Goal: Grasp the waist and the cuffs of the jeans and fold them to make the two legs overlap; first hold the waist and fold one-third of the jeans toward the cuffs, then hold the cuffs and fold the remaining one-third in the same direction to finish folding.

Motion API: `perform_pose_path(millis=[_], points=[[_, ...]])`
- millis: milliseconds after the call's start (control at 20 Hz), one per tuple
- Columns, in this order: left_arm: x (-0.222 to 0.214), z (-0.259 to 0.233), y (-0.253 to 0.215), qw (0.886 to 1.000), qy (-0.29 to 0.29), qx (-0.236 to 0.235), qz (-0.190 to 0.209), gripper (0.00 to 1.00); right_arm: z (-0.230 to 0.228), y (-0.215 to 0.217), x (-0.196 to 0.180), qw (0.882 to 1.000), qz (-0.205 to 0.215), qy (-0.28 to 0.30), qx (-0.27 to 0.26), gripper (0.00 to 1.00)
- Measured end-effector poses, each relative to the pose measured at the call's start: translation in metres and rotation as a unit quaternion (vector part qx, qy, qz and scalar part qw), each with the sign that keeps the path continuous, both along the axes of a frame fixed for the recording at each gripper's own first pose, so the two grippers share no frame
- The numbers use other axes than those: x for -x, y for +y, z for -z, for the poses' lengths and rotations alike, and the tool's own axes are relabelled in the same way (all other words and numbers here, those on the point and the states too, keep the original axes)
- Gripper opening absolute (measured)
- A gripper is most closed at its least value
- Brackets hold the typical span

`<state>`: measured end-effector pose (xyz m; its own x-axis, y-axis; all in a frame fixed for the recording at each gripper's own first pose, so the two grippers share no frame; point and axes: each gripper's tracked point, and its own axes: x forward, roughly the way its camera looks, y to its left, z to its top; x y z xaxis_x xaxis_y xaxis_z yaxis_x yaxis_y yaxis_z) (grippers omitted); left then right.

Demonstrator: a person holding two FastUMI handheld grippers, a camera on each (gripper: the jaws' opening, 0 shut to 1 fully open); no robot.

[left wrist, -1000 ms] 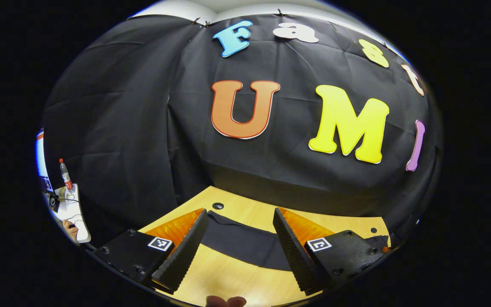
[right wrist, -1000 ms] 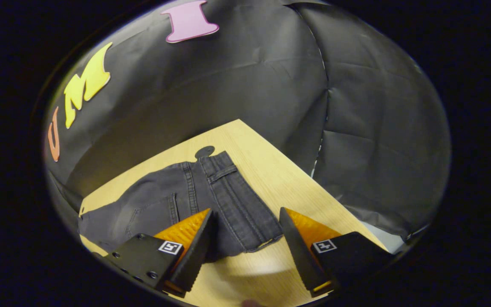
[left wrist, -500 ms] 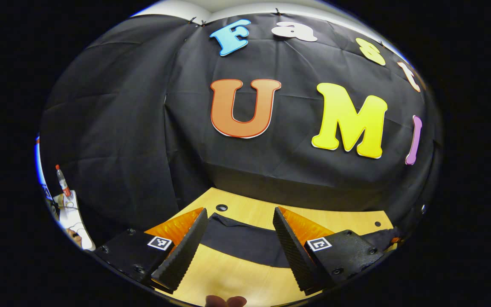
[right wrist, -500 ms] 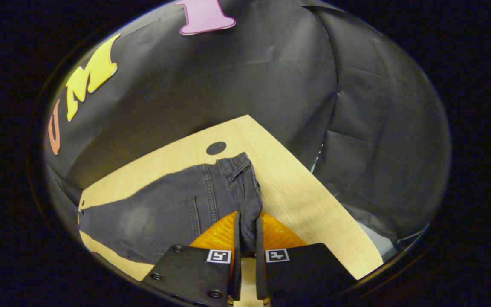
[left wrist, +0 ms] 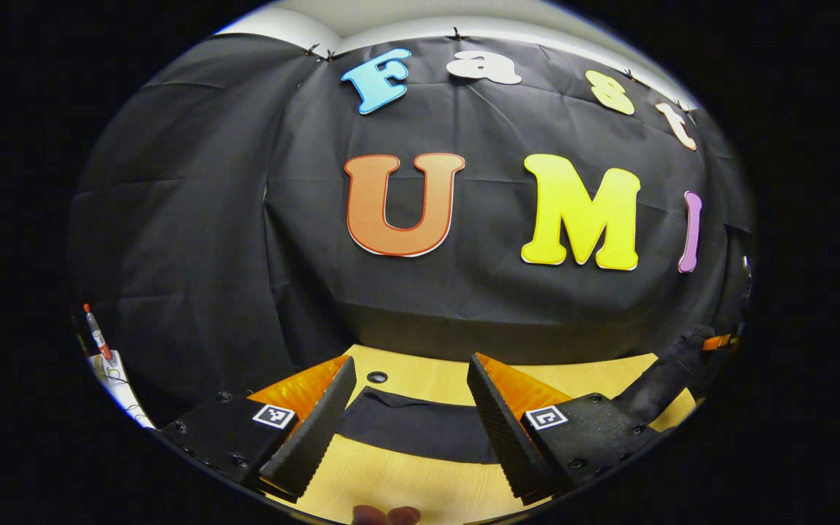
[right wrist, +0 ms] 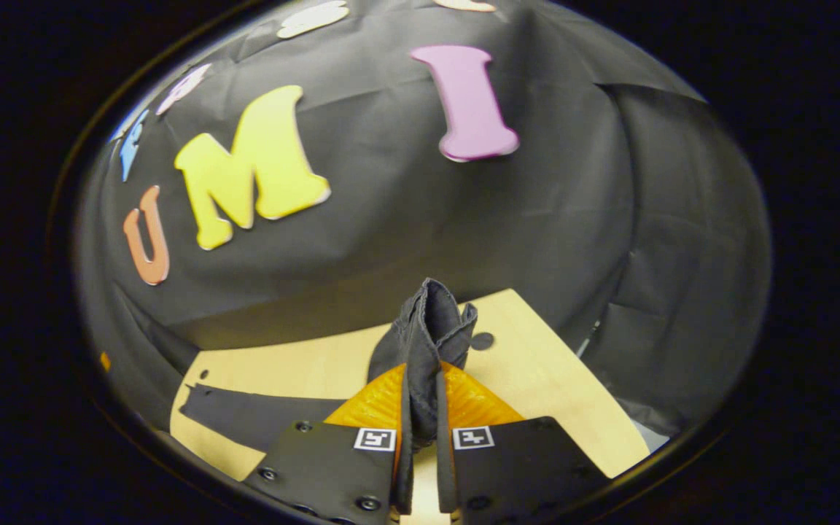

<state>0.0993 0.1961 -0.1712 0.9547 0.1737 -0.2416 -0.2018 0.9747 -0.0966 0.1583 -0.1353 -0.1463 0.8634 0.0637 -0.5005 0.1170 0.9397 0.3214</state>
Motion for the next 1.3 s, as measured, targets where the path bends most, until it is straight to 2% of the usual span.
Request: perform_pose_path(millis=[50,150,200,250,300,450,550,650,700,800,900,1050,1200,1300], points=[[0.002,0.001,0.007,1.000,-0.004,0.001,-0.001,0.99,-0.014,0.028,-0.002,1.000,-0.016,-0.007,0.001,0.10],[0.006,-0.002,0.017,1.000,-0.016,0.003,-0.001,0.99,-0.031,0.091,-0.005,0.998,-0.052,-0.020,-0.003,0.10],[0.007,-0.001,0.024,1.000,-0.019,0.002,-0.003,0.99,-0.035,0.123,-0.009,0.997,-0.071,-0.027,-0.002,0.18],[0.011,-0.001,0.032,1.000,-0.021,0.002,-0.008,0.99,-0.036,0.155,-0.011,0.995,-0.090,-0.033,0.003,0.18],[0.013,-0.001,0.039,1.000,-0.022,0.004,-0.012,0.99,-0.032,0.186,-0.013,0.993,-0.110,-0.037,0.008,0.10],[0.025,0.007,0.062,0.999,-0.023,0.021,-0.031,0.99,-0.005,0.281,-0.015,0.985,-0.169,-0.030,0.014,0.10],[0.033,0.014,0.077,0.998,-0.020,0.031,-0.047,0.99,0.027,0.333,-0.030,0.977,-0.206,-0.031,0.035,0.17],[0.040,0.022,0.091,0.997,-0.015,0.036,-0.062,0.99,0.053,0.370,-0.025,0.966,-0.238,-0.035,0.090,0.01],[0.043,0.024,0.096,0.997,-0.012,0.043,-0.065,0.99,0.078,0.386,-0.018,0.957,-0.264,-0.020,0.116,0.01],[0.049,0.031,0.101,0.996,-0.006,0.054,-0.070,0.99,0.116,0.404,-0.006,0.942,-0.309,0.022,0.130,0.00],[0.052,0.041,0.107,0.996,0.000,0.053,-0.072,0.99,0.126,0.398,-0.001,0.937,-0.319,0.043,0.134,0.01],[0.051,0.048,0.112,0.996,0.013,0.055,-0.074,0.99,0.137,0.396,0.003,0.938,-0.318,0.049,0.129,0.00],[0.045,0.065,0.115,0.995,0.024,0.074,-0.069,0.99,0.121,0.390,0.000,0.944,-0.304,0.032,0.126,0.00],[0.037,0.078,0.107,0.993,0.035,0.099,-0.055,0.99,0.106,0.379,0.002,0.946,-0.300,0.025,0.122,0.33]])
